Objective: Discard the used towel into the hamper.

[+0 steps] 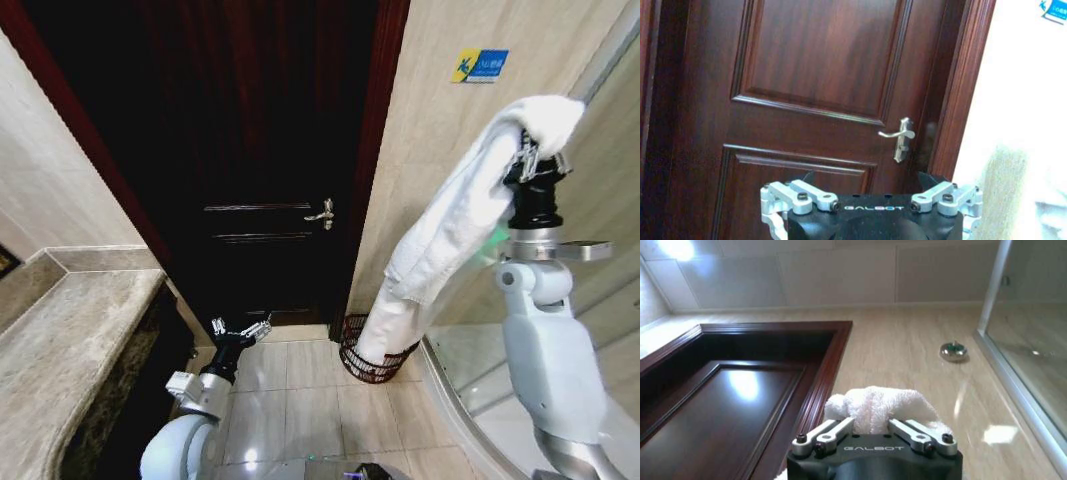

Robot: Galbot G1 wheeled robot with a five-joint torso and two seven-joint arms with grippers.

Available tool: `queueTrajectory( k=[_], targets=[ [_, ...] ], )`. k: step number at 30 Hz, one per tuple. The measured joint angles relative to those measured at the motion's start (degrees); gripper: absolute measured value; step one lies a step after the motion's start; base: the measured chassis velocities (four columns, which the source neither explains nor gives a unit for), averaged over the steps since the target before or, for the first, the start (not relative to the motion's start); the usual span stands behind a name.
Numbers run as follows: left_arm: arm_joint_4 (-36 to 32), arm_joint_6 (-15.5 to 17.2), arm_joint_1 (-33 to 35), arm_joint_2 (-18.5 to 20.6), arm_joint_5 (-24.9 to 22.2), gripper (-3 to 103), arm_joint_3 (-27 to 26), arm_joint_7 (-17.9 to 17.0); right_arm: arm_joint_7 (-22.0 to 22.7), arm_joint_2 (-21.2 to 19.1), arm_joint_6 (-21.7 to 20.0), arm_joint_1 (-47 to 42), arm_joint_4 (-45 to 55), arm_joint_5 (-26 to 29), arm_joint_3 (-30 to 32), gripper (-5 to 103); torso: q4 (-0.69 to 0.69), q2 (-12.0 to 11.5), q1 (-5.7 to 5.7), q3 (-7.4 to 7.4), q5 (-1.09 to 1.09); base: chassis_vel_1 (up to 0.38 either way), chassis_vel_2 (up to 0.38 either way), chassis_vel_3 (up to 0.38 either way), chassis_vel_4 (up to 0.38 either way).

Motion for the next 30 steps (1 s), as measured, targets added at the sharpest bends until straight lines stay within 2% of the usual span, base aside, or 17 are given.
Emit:
queueTrajectory(
  k=[9,22,30],
  targets=[
    [0.0,0.0,0.0,0.0,0.0,100,0.0,0.0,-0.84,1.44,1.25,-2.43,-2.53,-0.08,-0.28,5,0.0,0.0,0.0,0.0,0.02,0.0,0.0,0.0,0.0],
    [0.0,0.0,0.0,0.0,0.0,100,0.0,0.0,0.05,-0.93,-0.24,5.14,-5.4,-0.02,-1.66,5,0.01,0.0,0.0,0.0,-0.01,0.0,0.0,0.0,0.0],
    [0.0,0.0,0.0,0.0,0.0,100,0.0,0.0,-1.15,0.97,1.32,1.62,-7.86,-0.22,-2.31,5,0.0,0.0,0.0,0.0,0.03,0.0,0.0,0.0,0.0]
  ],
)
